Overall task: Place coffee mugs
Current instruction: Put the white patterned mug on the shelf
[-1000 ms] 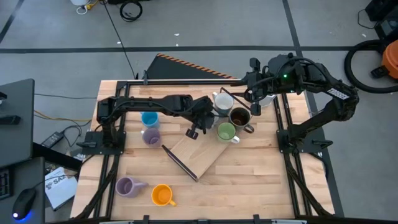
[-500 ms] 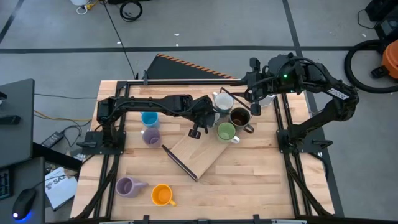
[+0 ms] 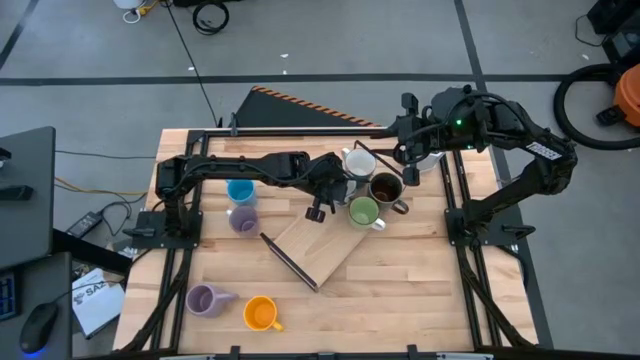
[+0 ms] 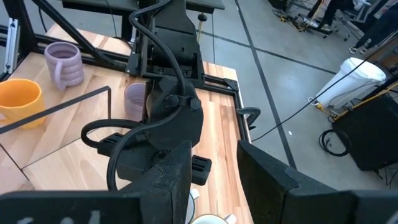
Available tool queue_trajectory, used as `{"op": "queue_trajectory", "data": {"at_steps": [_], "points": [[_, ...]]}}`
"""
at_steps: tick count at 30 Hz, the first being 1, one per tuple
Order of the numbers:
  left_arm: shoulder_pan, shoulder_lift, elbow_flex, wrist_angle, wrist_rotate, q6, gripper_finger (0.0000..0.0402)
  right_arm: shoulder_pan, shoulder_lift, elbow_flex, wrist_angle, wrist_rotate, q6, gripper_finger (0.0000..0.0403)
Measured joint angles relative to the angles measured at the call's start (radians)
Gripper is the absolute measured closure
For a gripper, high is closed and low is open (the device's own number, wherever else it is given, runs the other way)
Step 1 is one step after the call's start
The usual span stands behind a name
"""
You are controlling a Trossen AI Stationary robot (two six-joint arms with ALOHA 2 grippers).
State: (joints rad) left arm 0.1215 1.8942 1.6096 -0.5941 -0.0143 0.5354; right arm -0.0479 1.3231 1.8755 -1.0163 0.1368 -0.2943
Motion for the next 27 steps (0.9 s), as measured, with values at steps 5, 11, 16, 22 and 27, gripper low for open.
{"op": "queue_trajectory", "data": {"at_steps": [5,11,16,22,27], "points": [[0.0,0.0,0.0,-0.004,0.0,0.0,0.0369,0.0,0.0,0.0,0.0,0.0,-0.004,0.0268],[0.0,0.0,0.0,0.004,0.0,0.0,0.0342,0.0,0.0,0.0,-0.003,0.0,-0.004,0.0268],[-0.001,0.002,0.0,0.002,0.0,0.0,0.0302,0.0,0.0,0.0,-0.008,0.0,-0.004,0.0268],[0.0,0.003,0.0,0.002,0.0,0.0,0.0291,0.0,0.0,0.0,-0.008,0.0,-0.004,0.0268],[0.0,0.004,0.0,0.018,-0.004,-0.005,0.029,0.0,0.0,0.0,-0.008,0.0,-0.004,0.0268]]}}
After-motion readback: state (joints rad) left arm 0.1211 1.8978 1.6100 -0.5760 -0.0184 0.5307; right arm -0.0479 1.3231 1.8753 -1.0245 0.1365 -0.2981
